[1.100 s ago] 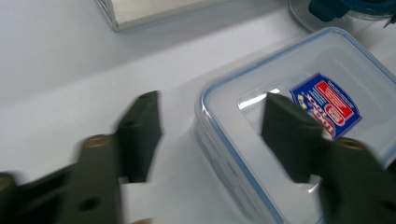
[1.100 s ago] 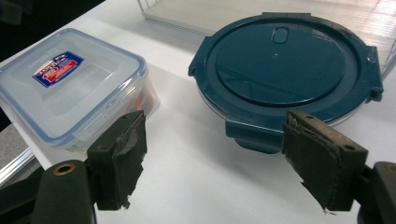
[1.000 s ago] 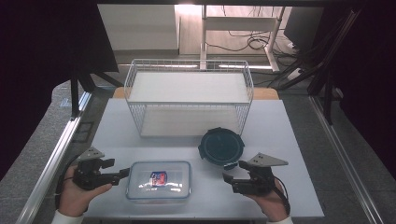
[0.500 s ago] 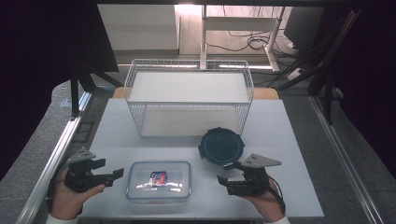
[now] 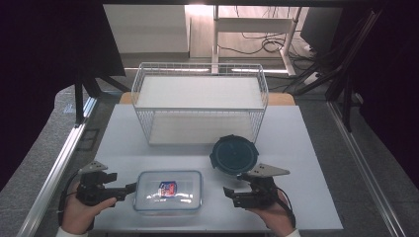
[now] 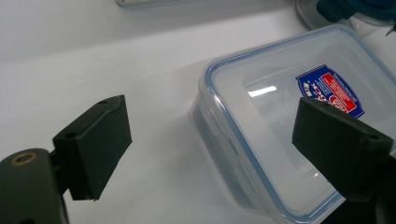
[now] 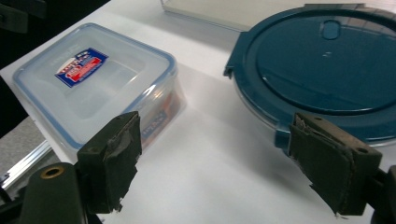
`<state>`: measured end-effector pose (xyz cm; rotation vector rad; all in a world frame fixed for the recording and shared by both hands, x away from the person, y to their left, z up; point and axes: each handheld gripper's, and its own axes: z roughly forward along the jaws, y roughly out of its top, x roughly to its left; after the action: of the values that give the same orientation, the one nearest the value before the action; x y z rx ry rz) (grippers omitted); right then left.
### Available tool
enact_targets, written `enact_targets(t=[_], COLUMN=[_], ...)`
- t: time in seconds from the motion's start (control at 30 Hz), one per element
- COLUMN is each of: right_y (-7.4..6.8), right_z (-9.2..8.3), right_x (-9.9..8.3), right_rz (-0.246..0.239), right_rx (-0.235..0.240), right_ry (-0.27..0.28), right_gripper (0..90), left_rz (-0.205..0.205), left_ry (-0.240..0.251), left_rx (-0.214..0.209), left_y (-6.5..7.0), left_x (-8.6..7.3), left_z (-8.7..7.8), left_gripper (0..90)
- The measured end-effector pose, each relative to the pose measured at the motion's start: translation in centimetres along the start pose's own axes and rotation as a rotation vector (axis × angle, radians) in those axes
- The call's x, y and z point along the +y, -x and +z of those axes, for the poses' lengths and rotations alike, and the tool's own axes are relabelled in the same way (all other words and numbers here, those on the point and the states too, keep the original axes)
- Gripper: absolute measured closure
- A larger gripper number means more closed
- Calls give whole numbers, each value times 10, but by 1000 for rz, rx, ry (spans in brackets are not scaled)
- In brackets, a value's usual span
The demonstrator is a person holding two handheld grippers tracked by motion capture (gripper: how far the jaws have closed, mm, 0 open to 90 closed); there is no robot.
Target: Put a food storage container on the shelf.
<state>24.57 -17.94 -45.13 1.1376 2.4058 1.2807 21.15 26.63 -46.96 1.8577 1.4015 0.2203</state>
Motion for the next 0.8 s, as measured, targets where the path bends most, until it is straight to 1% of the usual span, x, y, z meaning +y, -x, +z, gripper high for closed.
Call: enact_targets(t=[0.03, 0.1, 0.2, 0.27, 0.33, 0.4, 0.5, 0.57, 0.6, 0.67, 0.73, 0.8], right_y=[-1, -5, -9, -12, -15, -18, -23, -25, -26, -27, -30, -34], right_z=[0, 0, -1, 1, 4, 8, 12, 15, 17, 20, 24, 32], right_x=[0, 2, 4, 5, 5, 6, 5, 4, 4, 4, 5, 5], right_rz=[2, 11, 22, 34, 47, 65, 81, 88, 96, 109, 128, 156], right_rx=[3, 9, 30, 47, 64, 76, 90, 98, 104, 114, 120, 138], right_ry=[-2, 3, 11, 8, 1, -9, -23, -29, -31, -35, -37, -41], right_gripper=[175, 175, 175, 175, 173, 167, 162, 160, 160, 160, 160, 156], left_rz=[-10, -10, -21, -40, -54, -77, -122, -148, -152, -172, -179, -181], left_ry=[-2, -20, -21, -21, -36, -46, -55, -59, -60, -59, -57, -64], left_rx=[0, 4, -13, -29, -41, -64, -121, -140, -148, -179, -190, -192], left_y=[0, 2, 4, 4, 4, 3, -1, -3, -4, -6, -7, -8], left_x=[-1, -2, -3, -4, -4, -4, -5, -6, -7, -8, -8, -9], left_z=[0, 0, -1, -1, 1, 4, 9, 12, 13, 16, 18, 20], left_gripper=[106, 105, 101, 86, 62, 45, 37, 35, 35, 36, 38, 39])
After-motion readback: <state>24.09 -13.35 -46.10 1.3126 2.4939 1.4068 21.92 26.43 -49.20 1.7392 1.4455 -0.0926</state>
